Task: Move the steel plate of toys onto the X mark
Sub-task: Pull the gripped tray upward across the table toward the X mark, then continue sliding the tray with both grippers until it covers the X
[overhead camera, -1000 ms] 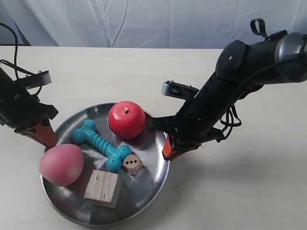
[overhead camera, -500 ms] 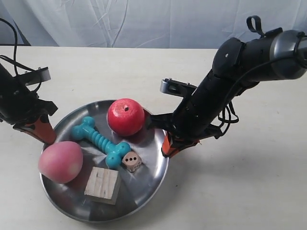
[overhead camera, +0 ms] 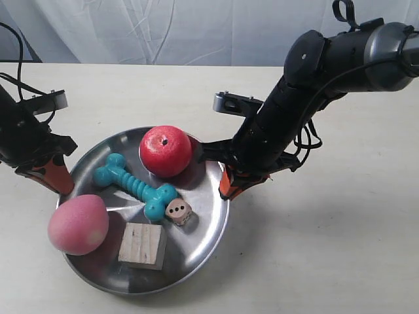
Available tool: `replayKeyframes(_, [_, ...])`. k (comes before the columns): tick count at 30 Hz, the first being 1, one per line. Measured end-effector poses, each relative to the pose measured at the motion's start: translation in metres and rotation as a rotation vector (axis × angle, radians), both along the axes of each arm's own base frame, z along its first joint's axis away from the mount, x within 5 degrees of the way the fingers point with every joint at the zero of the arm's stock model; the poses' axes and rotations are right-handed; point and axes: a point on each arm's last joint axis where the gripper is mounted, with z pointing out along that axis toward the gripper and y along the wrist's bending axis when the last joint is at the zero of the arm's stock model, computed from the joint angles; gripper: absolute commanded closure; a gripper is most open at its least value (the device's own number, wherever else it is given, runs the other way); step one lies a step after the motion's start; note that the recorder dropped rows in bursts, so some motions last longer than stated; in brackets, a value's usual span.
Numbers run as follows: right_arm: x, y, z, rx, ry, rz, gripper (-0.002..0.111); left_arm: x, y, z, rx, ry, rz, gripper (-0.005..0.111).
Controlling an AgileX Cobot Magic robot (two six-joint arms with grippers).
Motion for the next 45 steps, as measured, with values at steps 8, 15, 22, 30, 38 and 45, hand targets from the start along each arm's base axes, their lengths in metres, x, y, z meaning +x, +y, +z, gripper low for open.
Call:
replayKeyframes(8, [0.002, 0.002, -0.018, -0.016, 0.062, 0.008, 0.109, 0.000, 0.000, 0.001, 0.002, 0.003, -0.002, 0.107])
replayKeyframes(15, [0.002, 0.002, -0.026, -0.016, 0.091, 0.009, 0.109, 0.000, 0.000, 0.001, 0.001, 0.003, -0.006, 0.107])
replayKeyframes(22, [0.008, 0.006, -0.015, 0.000, 0.082, 0.031, 0.109, 0.004, 0.003, 0.005, 0.026, -0.010, -0.030, 0.107])
replayKeyframes(30, [0.014, 0.007, -0.006, -0.006, 0.058, 0.048, 0.109, 0.009, 0.003, 0.012, 0.036, -0.026, -0.023, 0.107])
replayKeyframes(38, [0.019, 0.009, 0.002, -0.012, 0.035, 0.061, 0.109, 0.012, 0.004, 0.015, 0.043, -0.034, -0.017, 0.107])
replayKeyframes(45, [0.020, 0.008, 0.003, -0.020, 0.037, 0.057, 0.109, 0.012, 0.004, 0.016, 0.043, -0.034, -0.016, 0.107])
